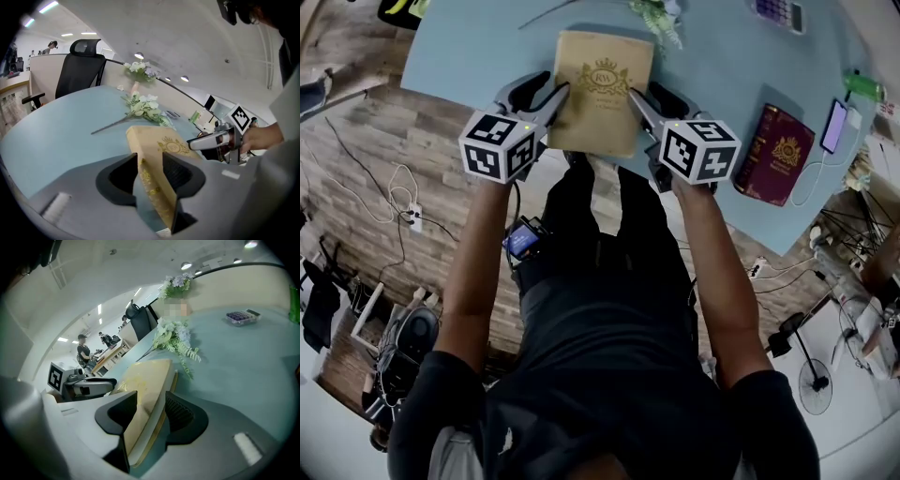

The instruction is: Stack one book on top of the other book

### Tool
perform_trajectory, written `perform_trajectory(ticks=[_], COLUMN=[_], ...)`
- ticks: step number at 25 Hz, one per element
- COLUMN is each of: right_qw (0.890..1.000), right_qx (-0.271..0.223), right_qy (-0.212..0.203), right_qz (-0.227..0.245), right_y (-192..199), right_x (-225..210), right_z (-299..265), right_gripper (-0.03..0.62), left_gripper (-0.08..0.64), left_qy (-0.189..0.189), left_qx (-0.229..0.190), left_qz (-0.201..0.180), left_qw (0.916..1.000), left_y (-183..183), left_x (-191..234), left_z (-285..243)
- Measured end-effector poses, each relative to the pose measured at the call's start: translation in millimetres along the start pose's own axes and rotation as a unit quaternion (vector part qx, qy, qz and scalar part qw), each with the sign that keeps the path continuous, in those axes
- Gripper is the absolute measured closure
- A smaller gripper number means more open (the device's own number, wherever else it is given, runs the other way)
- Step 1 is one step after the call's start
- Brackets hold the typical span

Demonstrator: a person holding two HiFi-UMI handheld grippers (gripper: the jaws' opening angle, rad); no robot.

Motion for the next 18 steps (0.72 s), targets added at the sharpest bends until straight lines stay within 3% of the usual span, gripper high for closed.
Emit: perform_trajectory(ticks=[6, 10, 18], right_qw=[1.0, 0.999, 0.998], right_qx=[0.0, -0.006, -0.023], right_qy=[-0.01, -0.006, 0.016], right_qz=[-0.021, -0.044, -0.064], right_y=[6, 6, 12], right_x=[-1, 0, 1], right_z=[-9, -9, 11], right_gripper=[0.426, 0.451, 0.474], left_gripper=[0.383, 0.383, 0.383], left_qy=[0.006, -0.013, -0.023], left_qx=[-0.008, -0.021, 0.0], left_qz=[0.026, 0.033, 0.03], left_qw=[0.9996, 0.9992, 0.9993], left_y=[6, 8, 19], left_x=[-1, -2, -25], left_z=[-6, -4, 6])
Point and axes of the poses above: the fingertips, and each gripper's own axes: z backward along the fingers, x to its left, y out of its underside, the point moved 3 cm from there along z, backward along the fingers, and after that the axes turned 7 degrees about -z, right-handed, at the moved point
